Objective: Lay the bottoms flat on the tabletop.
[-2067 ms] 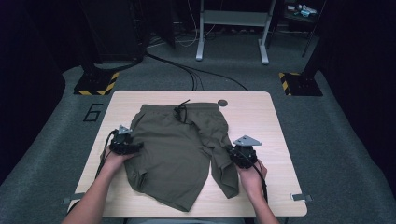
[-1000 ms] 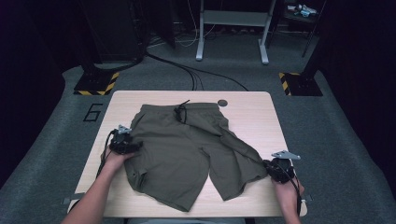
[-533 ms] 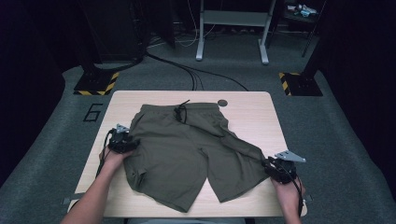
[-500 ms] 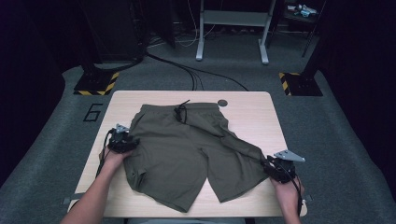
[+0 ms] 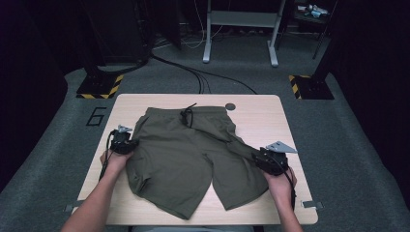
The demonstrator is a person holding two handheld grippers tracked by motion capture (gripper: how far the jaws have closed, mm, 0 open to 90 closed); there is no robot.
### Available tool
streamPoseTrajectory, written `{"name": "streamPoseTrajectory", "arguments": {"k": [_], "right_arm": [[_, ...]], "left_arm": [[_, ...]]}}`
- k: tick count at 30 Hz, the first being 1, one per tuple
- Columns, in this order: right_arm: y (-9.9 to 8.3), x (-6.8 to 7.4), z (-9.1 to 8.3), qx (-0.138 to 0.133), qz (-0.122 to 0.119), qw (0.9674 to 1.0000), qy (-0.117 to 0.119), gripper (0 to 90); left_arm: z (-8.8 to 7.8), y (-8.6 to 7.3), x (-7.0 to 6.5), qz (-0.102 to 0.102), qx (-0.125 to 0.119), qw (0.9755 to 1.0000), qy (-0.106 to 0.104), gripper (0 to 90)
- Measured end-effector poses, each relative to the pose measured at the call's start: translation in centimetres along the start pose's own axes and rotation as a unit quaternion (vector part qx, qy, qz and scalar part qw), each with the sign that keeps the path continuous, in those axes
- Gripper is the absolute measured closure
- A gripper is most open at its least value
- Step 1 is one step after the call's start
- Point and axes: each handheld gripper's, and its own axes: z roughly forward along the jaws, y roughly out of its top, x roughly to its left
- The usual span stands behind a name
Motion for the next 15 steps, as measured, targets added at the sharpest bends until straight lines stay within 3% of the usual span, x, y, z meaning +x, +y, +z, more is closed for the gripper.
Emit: {"name": "streamPoseTrajectory", "arguments": {"k": [2, 3, 6, 12, 15], "right_arm": [[0.5, 0.4, 0.8, 0.001, -0.004, 1.0000, 0.009, 53.9], [0.8, 0.7, 1.3, 0.002, -0.003, 0.9999, 0.011, 53.2], [1.6, 1.4, 2.8, 0.005, -0.012, 0.9996, 0.026, 51.2], [3.7, 2.7, 5.8, 0.016, -0.036, 0.9985, 0.039, 50.8], [4.6, 2.9, 7.3, 0.016, -0.036, 0.9980, 0.049, 51.0]], "left_arm": [[0.0, 0.0, 0.3, -0.019, -0.008, 0.9998, 0.002, 88.6], [-0.1, -0.1, 0.5, -0.015, -0.004, 0.9999, -0.001, 88.1], [-0.6, 0.0, 0.4, -0.020, -0.014, 0.9992, -0.032, 73.9], [-0.4, 0.2, 0.0, -0.020, -0.032, 0.9987, -0.035, 59.7], [-0.1, 0.2, 0.4, -0.024, -0.036, 0.9986, -0.030, 59.8]]}}
